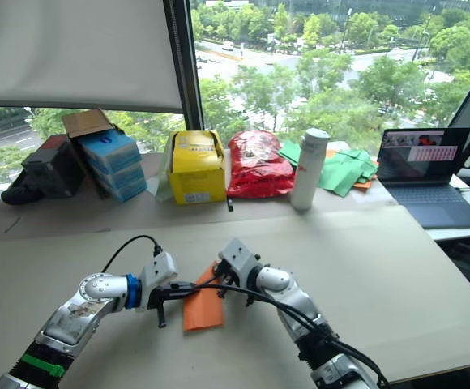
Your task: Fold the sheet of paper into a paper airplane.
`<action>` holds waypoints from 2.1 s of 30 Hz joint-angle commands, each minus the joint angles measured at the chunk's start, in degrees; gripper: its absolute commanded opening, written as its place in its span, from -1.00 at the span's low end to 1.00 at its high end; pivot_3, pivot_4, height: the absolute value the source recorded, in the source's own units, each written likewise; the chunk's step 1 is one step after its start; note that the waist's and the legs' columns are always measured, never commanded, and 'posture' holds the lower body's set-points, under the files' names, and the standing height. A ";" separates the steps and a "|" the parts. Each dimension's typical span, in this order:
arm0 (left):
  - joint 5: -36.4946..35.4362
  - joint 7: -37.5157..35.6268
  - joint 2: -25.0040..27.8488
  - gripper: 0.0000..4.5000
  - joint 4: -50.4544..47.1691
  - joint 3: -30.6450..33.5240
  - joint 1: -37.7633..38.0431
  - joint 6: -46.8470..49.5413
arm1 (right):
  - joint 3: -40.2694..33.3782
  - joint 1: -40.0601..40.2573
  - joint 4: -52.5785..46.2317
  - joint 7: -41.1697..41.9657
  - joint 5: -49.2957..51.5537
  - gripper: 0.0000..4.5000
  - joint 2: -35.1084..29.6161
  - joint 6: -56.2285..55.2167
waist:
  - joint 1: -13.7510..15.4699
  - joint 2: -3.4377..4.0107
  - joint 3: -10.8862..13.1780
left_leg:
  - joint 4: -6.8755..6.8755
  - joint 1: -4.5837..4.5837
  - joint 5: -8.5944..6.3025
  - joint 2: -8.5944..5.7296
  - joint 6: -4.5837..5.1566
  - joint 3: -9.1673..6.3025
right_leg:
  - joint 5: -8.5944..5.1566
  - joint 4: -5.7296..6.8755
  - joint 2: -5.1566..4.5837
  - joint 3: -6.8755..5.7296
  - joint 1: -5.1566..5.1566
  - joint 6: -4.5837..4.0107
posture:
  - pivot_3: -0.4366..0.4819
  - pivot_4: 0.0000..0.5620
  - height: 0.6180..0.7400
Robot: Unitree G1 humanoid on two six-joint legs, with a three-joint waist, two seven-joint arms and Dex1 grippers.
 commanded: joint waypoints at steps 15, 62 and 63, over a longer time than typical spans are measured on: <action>2.36 0.19 0.57 -0.98 1.86 -2.02 0.29 1.39 | 2.69 9.18 -13.93 3.75 -1.58 -1.00 -5.80 3.81 | 0.02 0.02 -0.02 | -0.02 0.00 0.01 0.01 -0.01 -0.02 | -0.02 -0.04 0.01 -0.02 0.03 0.02 | -0.05 -0.47 1.00; 2.79 0.24 0.84 -0.98 1.44 -1.76 0.19 1.83 | 5.52 14.73 -28.06 16.18 5.56 -1.00 -15.07 13.07 | 0.14 0.02 0.02 | -0.02 -0.08 0.01 0.02 -0.01 -0.04 | -0.03 -0.15 -0.01 -0.04 0.01 0.04 | -0.05 -0.47 1.00; 2.80 0.26 0.80 -0.98 1.50 -1.78 0.16 1.81 | 5.46 14.66 -28.10 15.98 5.38 -1.00 -15.09 12.82 | 0.14 0.02 0.02 | -0.02 -0.08 0.01 0.02 -0.01 -0.04 | -0.03 -0.15 -0.01 -0.04 0.02 0.04 | -0.05 -0.47 1.00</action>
